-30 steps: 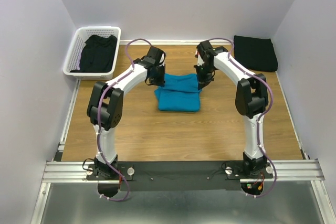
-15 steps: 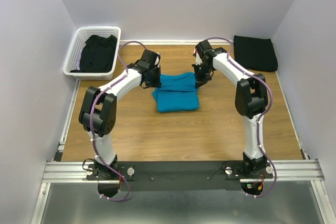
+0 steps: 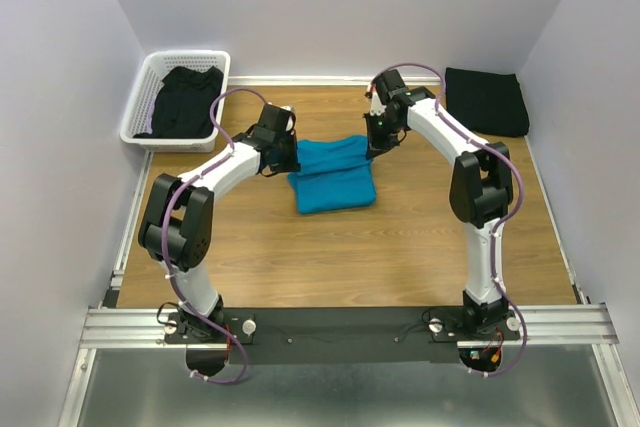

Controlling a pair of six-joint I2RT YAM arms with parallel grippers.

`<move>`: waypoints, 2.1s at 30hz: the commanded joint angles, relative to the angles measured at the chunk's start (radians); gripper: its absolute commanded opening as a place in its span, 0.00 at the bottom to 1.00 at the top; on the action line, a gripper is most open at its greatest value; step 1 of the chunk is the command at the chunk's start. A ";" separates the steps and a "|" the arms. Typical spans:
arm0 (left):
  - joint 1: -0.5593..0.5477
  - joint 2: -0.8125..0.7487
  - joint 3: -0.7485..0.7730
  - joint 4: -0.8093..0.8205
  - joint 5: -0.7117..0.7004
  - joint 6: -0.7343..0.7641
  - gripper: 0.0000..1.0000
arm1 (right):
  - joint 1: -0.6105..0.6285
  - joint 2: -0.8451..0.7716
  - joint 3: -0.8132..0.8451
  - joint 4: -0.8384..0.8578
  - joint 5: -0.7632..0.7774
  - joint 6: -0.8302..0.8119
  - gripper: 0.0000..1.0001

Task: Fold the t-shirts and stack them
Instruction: Fold the tshirt

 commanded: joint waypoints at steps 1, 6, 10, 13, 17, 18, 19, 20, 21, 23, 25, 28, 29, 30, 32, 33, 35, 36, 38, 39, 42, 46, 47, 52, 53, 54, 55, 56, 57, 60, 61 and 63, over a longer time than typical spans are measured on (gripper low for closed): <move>0.042 0.035 -0.026 0.013 -0.083 -0.012 0.00 | -0.018 0.019 -0.011 0.048 0.060 -0.026 0.04; 0.042 0.082 -0.015 0.058 -0.082 -0.010 0.00 | -0.018 0.054 -0.030 0.077 0.100 -0.012 0.04; 0.042 0.102 0.002 0.066 -0.074 0.008 0.01 | -0.018 0.048 -0.077 0.107 0.129 0.001 0.05; 0.042 0.092 0.002 0.066 -0.083 0.005 0.19 | -0.018 0.028 -0.091 0.115 0.146 -0.001 0.16; 0.042 0.030 -0.001 0.052 -0.083 -0.007 0.49 | -0.006 -0.038 -0.091 0.117 0.178 -0.012 0.32; 0.040 0.010 -0.013 0.046 -0.080 -0.009 0.53 | 0.014 -0.052 -0.094 0.118 0.192 -0.015 0.34; 0.037 -0.037 -0.024 0.047 -0.074 -0.021 0.61 | 0.027 -0.069 -0.099 0.118 0.224 -0.018 0.35; 0.034 -0.063 -0.038 0.047 -0.071 -0.025 0.69 | 0.044 -0.084 -0.103 0.124 0.235 -0.019 0.35; 0.030 -0.089 -0.050 0.050 -0.073 -0.033 0.70 | 0.058 -0.116 -0.112 0.133 0.244 -0.019 0.36; 0.017 -0.161 -0.093 0.052 -0.076 -0.051 0.70 | 0.107 -0.144 -0.154 0.162 0.244 -0.012 0.36; 0.005 -0.229 -0.142 0.058 -0.080 -0.061 0.70 | 0.152 -0.184 -0.207 0.227 0.220 0.002 0.36; -0.007 -0.308 -0.214 0.064 -0.083 -0.073 0.67 | 0.199 -0.199 -0.253 0.301 0.137 0.016 0.34; -0.009 -0.327 -0.236 0.072 -0.083 -0.079 0.65 | 0.207 -0.195 -0.270 0.320 0.119 0.019 0.33; -0.012 -0.344 -0.278 0.076 -0.083 -0.082 0.64 | 0.221 -0.192 -0.277 0.328 0.082 0.023 0.32; -0.015 -0.392 -0.319 0.084 -0.083 -0.087 0.62 | 0.231 -0.170 -0.286 0.345 0.056 0.028 0.30; -0.015 -0.407 -0.351 0.087 -0.083 -0.088 0.62 | 0.238 -0.161 -0.289 0.351 0.042 0.030 0.30; -0.015 -0.444 -0.377 0.090 -0.083 -0.088 0.61 | 0.241 -0.133 -0.289 0.373 0.036 0.031 0.29; -0.016 -0.462 -0.397 0.092 -0.083 -0.087 0.61 | 0.239 -0.126 -0.286 0.377 0.033 0.030 0.29; -0.020 -0.476 -0.415 0.093 -0.083 -0.085 0.61 | 0.241 -0.091 -0.267 0.382 0.029 0.027 0.28; -0.020 -0.482 -0.423 0.095 -0.083 -0.085 0.61 | 0.239 -0.078 -0.243 0.382 0.029 0.024 0.28; -0.021 -0.488 -0.443 0.098 -0.083 -0.082 0.61 | 0.238 -0.015 -0.194 0.380 0.042 0.017 0.27; -0.024 -0.491 -0.455 0.101 -0.077 -0.085 0.61 | 0.221 0.052 -0.102 0.379 0.109 -0.001 0.26; -0.026 -0.493 -0.458 0.101 -0.077 -0.085 0.61 | 0.213 0.068 -0.059 0.379 0.115 -0.001 0.26; -0.032 -0.479 -0.460 0.128 -0.070 -0.079 0.61 | 0.144 0.192 0.123 0.380 0.234 0.011 0.29; -0.033 -0.475 -0.460 0.138 -0.057 -0.079 0.61 | 0.133 0.206 0.157 0.380 0.255 0.019 0.30; -0.033 -0.468 -0.457 0.156 -0.051 -0.078 0.61 | 0.123 0.218 0.221 0.380 0.263 0.023 0.30; -0.035 -0.455 -0.448 0.165 -0.048 -0.076 0.61 | 0.100 0.226 0.245 0.379 0.249 0.045 0.31; -0.035 -0.445 -0.440 0.176 -0.034 -0.075 0.61 | 0.087 0.224 0.263 0.380 0.228 0.057 0.31; -0.035 -0.426 -0.420 0.197 -0.027 -0.072 0.61 | 0.068 0.215 0.279 0.382 0.157 0.074 0.31; -0.035 -0.393 -0.382 0.257 -0.001 -0.067 0.61 | 0.035 0.140 0.183 0.417 -0.025 0.080 0.31; -0.033 -0.378 -0.368 0.277 0.010 -0.065 0.60 | 0.029 0.114 0.135 0.435 -0.073 0.083 0.31; -0.029 -0.321 -0.317 0.343 0.048 -0.064 0.59 | 0.020 0.065 0.046 0.515 -0.153 0.102 0.31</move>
